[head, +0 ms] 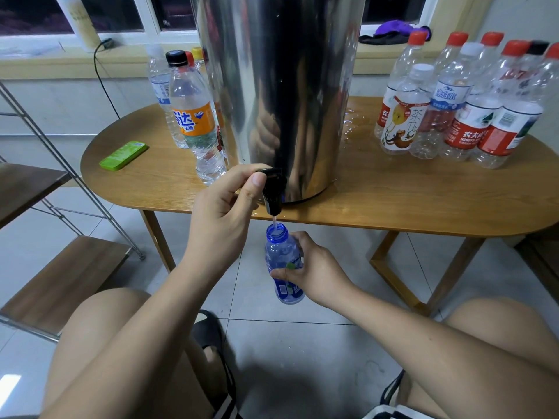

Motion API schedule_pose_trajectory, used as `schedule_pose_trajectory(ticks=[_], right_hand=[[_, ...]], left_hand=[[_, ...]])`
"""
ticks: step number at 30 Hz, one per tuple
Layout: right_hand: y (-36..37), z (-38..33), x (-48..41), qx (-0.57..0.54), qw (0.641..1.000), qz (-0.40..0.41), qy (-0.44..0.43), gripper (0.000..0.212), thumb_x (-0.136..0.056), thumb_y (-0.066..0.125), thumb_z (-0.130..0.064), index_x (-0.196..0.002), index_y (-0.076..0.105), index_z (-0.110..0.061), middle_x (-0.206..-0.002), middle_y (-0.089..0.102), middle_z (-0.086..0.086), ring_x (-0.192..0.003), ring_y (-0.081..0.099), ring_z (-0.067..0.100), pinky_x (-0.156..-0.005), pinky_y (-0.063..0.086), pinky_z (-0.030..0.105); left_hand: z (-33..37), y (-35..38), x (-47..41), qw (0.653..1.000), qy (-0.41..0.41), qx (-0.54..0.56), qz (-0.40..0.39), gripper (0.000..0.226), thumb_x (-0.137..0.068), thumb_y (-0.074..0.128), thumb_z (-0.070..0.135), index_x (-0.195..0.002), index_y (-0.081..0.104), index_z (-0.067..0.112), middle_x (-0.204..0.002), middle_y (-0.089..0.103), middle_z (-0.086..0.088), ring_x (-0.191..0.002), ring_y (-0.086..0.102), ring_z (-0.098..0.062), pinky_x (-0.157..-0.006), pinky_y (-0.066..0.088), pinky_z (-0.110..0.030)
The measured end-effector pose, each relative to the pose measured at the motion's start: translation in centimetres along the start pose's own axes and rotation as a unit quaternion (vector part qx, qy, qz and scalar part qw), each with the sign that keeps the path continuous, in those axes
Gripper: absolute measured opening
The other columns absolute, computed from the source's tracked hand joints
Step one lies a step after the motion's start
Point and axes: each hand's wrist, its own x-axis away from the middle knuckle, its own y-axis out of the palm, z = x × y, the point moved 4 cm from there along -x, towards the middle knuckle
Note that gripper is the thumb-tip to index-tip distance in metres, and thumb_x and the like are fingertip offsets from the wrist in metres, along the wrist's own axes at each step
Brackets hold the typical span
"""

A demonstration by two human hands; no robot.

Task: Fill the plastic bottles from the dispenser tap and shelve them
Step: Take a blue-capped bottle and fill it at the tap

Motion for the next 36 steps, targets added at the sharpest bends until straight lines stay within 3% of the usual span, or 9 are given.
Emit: schedule_pose_trajectory(ticks=[4,9,12,17,19,24,30,33,36], right_hand=[[-0.1,-0.1,0.1,0.004,1.0,0.004,-0.003,0.074,-0.086,0.091,-0.04,-0.143,0.046,-0.028,-0.135,0.066,-0.01,-0.113,0.063,0.011,-0.091,0.052,0.025],[-0.1,0.0,0.1,-0.006,1.0,0.012,-0.005,0.069,-0.084,0.092,-0.041,-0.137,0.05,-0.028,-0.128,0.069,-0.009,-0.112,0.065,0.014,-0.091,0.054,0.03],[-0.1,-0.1,0.1,-0.013,1.0,0.015,-0.003,0.07,-0.083,0.093,-0.04,-0.138,0.051,-0.029,-0.128,0.069,-0.011,-0.112,0.065,0.012,-0.092,0.053,0.03],[-0.2,-0.2,0.2,-0.022,1.0,0.019,-0.001,0.065,-0.08,0.094,-0.042,-0.13,0.053,-0.032,-0.119,0.071,-0.015,-0.107,0.068,0.006,-0.096,0.059,0.035],[-0.2,-0.2,0.3,-0.021,1.0,0.017,0.001,0.065,-0.08,0.094,-0.043,-0.13,0.053,-0.032,-0.119,0.071,-0.014,-0.108,0.068,0.006,-0.097,0.06,0.036],[-0.4,-0.5,0.7,-0.028,1.0,0.008,0.005,0.07,-0.081,0.094,-0.043,-0.135,0.051,-0.034,-0.124,0.069,-0.016,-0.111,0.066,0.004,-0.097,0.058,0.032],[-0.9,-0.9,1.4,-0.037,0.999,0.003,0.002,0.07,-0.081,0.095,-0.042,-0.136,0.051,-0.036,-0.122,0.068,-0.021,-0.109,0.064,-0.003,-0.089,0.055,0.021],[-1.3,-1.0,1.8,-0.036,0.999,0.002,0.0,0.074,-0.081,0.094,-0.044,-0.14,0.05,-0.036,-0.125,0.068,-0.02,-0.112,0.065,0.0,-0.096,0.059,0.028],[-1.6,-1.0,2.2,-0.031,1.0,-0.001,-0.002,0.075,-0.081,0.094,-0.044,-0.141,0.05,-0.037,-0.127,0.068,-0.019,-0.114,0.065,0.002,-0.099,0.06,0.031]], left_hand=[[-0.1,-0.2,-0.1,1.0,0.006,0.002,0.003,0.024,-0.114,0.054,0.027,-0.13,0.071,0.034,-0.109,0.077,0.018,-0.096,0.071,-0.006,-0.078,0.059,-0.042],[-1.1,-1.1,-0.5,1.0,0.013,-0.026,0.01,0.024,-0.114,0.056,0.033,-0.127,0.076,0.03,-0.105,0.077,0.004,-0.087,0.067,-0.037,-0.071,0.055,-0.061],[-1.9,-2.2,-1.0,0.999,0.012,-0.032,0.024,0.023,-0.114,0.058,0.034,-0.126,0.076,0.028,-0.112,0.079,0.012,-0.101,0.074,-0.014,-0.081,0.06,-0.055],[-5.3,-4.2,-2.7,0.987,-0.032,-0.155,0.014,0.015,-0.108,0.067,0.035,-0.12,0.076,0.035,-0.108,0.077,0.02,-0.104,0.073,-0.005,-0.091,0.061,-0.046],[-7.1,-4.6,-3.2,0.972,-0.06,-0.225,-0.003,0.019,-0.104,0.072,0.035,-0.122,0.076,0.032,-0.113,0.076,0.016,-0.109,0.072,-0.01,-0.095,0.058,-0.041],[-10.3,-4.5,-3.6,0.945,-0.1,-0.308,-0.048,0.045,-0.098,0.077,0.047,-0.137,0.068,0.027,-0.13,0.065,0.003,-0.123,0.058,-0.021,-0.094,0.048,-0.037],[-12.0,-4.7,-4.1,0.931,-0.102,-0.348,-0.042,0.027,-0.104,0.071,0.031,-0.131,0.071,0.028,-0.124,0.066,-0.001,-0.117,0.059,-0.028,-0.084,0.042,-0.034],[-11.8,-5.0,-4.0,0.931,-0.095,-0.35,-0.047,0.024,-0.102,0.075,0.031,-0.126,0.073,0.031,-0.12,0.07,0.002,-0.11,0.063,-0.024,-0.079,0.044,-0.032],[-9.7,-4.9,-3.1,0.957,-0.089,-0.27,-0.056,0.026,-0.099,0.079,0.036,-0.123,0.076,0.03,-0.111,0.075,0.011,-0.101,0.068,-0.008,-0.075,0.047,-0.022]])
